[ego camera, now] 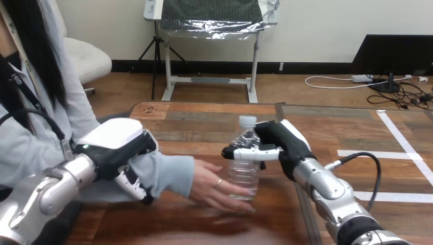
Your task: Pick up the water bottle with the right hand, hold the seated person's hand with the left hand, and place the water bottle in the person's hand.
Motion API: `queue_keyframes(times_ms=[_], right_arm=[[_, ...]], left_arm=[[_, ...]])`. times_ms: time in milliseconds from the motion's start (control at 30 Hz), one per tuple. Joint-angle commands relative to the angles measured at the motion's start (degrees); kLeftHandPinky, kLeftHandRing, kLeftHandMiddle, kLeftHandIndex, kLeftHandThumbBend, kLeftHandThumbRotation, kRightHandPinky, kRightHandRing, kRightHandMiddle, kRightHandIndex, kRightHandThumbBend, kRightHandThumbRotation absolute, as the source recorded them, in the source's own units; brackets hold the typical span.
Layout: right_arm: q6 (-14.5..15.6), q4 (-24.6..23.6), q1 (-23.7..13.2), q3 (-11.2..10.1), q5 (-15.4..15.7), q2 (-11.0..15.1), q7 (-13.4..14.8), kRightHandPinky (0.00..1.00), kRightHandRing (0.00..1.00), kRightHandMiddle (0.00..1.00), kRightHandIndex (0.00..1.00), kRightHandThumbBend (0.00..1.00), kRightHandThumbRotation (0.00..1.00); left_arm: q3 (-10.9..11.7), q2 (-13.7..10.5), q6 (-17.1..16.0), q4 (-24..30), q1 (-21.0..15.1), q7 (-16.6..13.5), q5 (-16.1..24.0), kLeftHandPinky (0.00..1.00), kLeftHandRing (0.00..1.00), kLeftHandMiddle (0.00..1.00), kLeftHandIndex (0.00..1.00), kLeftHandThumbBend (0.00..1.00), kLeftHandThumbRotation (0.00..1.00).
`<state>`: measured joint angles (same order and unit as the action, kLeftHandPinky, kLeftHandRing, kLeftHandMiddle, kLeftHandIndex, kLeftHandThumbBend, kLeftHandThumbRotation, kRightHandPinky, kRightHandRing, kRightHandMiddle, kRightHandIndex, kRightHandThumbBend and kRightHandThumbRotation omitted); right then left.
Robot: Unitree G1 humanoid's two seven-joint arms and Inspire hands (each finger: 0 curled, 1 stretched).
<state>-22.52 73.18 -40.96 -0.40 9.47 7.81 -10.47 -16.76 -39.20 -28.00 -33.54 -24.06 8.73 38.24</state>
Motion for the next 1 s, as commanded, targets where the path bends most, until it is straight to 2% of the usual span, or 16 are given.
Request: queue_keyframes(times_ms=[0, 167, 533, 667, 967], right_arm=[[-5.5, -2.9, -10.6, 0.4, -0.2, -1.7, 1.0, 0.09, 0.15, 0.22, 0.24, 0.66, 0.0], [-7.0, -4.3, -9.7, 0.9, -0.1, -2.4, 0.6, 0.09, 0.14, 0.22, 0.24, 0.66, 0.0], [-11.2, -9.4, -6.8, 0.3, -2.8, -4.1, -3.6, 0.08, 0.13, 0.2, 0.23, 0.66, 0.0], [-11.3, -12.6, -5.3, 0.4, -3.7, -4.7, -4.7, 0.08, 0.13, 0.2, 0.23, 0.66, 0.0], [-9.9, -23.4, -0.5, 1.4, -5.2, -5.7, -6.5, 0.07, 0.12, 0.19, 0.22, 0.66, 0.0]], left_arm=[[1.7, 0.5, -2.1, 1.8, -11.3, -1.3, -1.6, 0.19, 0.24, 0.31, 0.3, 0.92, 0.02], [1.2, 1.1, -2.1, 0.9, -12.2, -1.7, -0.9, 0.2, 0.25, 0.32, 0.31, 0.92, 0.02], [0.8, 2.1, -2.3, -0.7, -13.3, -2.1, -0.4, 0.2, 0.25, 0.32, 0.31, 0.94, 0.02], [0.7, 2.2, -2.5, -1.0, -13.4, -1.9, -0.5, 0.2, 0.25, 0.32, 0.31, 0.94, 0.02], [0.3, 2.5, -3.3, -2.5, -14.1, -2.6, -0.1, 0.21, 0.26, 0.32, 0.31, 0.94, 0.03]])
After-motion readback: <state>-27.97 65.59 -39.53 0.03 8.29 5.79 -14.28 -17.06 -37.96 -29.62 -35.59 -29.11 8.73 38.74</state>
